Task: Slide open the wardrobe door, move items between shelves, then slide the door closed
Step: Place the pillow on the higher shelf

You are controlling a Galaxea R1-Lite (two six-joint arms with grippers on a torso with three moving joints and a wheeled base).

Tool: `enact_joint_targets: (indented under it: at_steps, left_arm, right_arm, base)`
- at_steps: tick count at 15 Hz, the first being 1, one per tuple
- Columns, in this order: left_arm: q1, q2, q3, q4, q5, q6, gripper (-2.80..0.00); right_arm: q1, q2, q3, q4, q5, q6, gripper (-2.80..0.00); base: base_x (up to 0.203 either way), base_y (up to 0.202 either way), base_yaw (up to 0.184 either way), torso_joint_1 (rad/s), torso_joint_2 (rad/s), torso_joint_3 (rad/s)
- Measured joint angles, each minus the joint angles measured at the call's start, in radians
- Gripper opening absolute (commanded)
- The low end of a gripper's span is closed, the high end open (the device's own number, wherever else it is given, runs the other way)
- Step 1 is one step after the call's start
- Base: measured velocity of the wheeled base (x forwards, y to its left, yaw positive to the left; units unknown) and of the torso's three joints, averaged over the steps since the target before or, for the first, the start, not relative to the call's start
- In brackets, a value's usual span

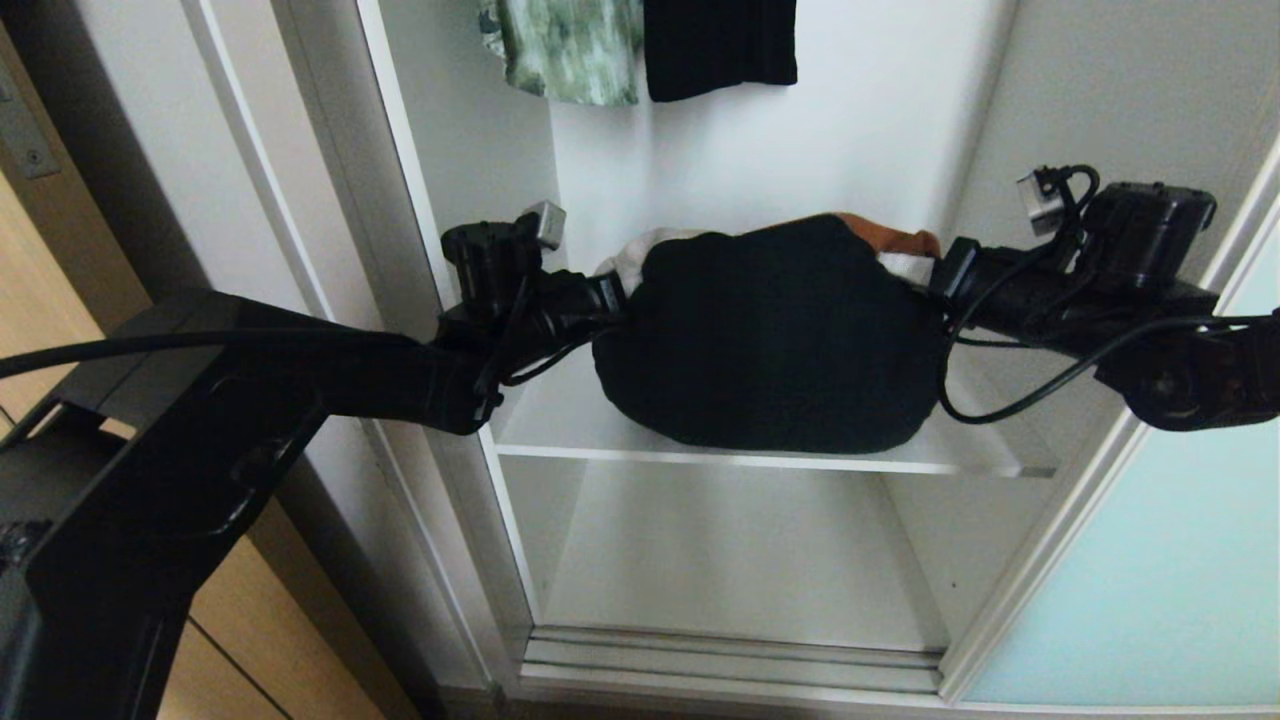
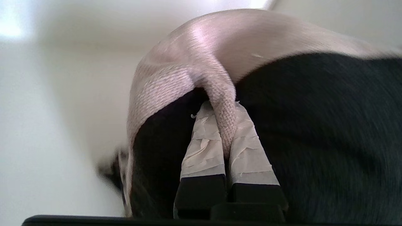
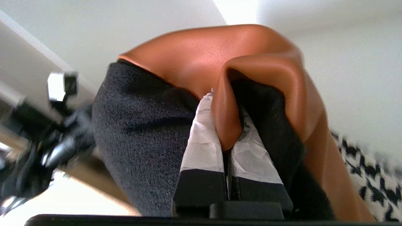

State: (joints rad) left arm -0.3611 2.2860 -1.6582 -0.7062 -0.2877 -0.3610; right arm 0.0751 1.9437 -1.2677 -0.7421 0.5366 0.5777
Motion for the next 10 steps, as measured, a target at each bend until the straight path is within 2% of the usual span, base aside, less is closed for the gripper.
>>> enact_joint_targets:
  at_steps: [4, 6, 8, 10]
  left_arm:
    - [-0.001, -0.106, 0.184, 0.051, -0.031, -0.015, -2.80]
    - [-0.010, -0.177, 0.275, 0.123, -0.088, -0.017, -2.80]
    - [-0.014, -0.212, 0.300, 0.228, -0.125, -0.012, -2.80]
    - [-0.014, -0.204, 0.283, 0.278, -0.125, -0.006, -2.80]
  right_arm:
    - [-0.007, -0.097, 0.216, -0.057, 0.037, 0.002, -2.80]
    - [-0.022, -0.159, 0.289, -0.059, 0.057, 0.004, -2.80]
    - [-0.055, -0.205, 0.351, -0.062, 0.109, 0.005, -2.80]
    - [-0.083, -0.214, 0.381, -0.063, 0.138, 0.005, -2.80]
  base:
    - [0.000, 0.000, 0.000, 0.000, 0.00, 0.000]
    - [0.000, 0.000, 0.000, 0.000, 0.00, 0.000]
    - [0.000, 0.000, 0.000, 0.000, 0.00, 0.000]
    - [0.000, 0.000, 0.000, 0.000, 0.00, 0.000]
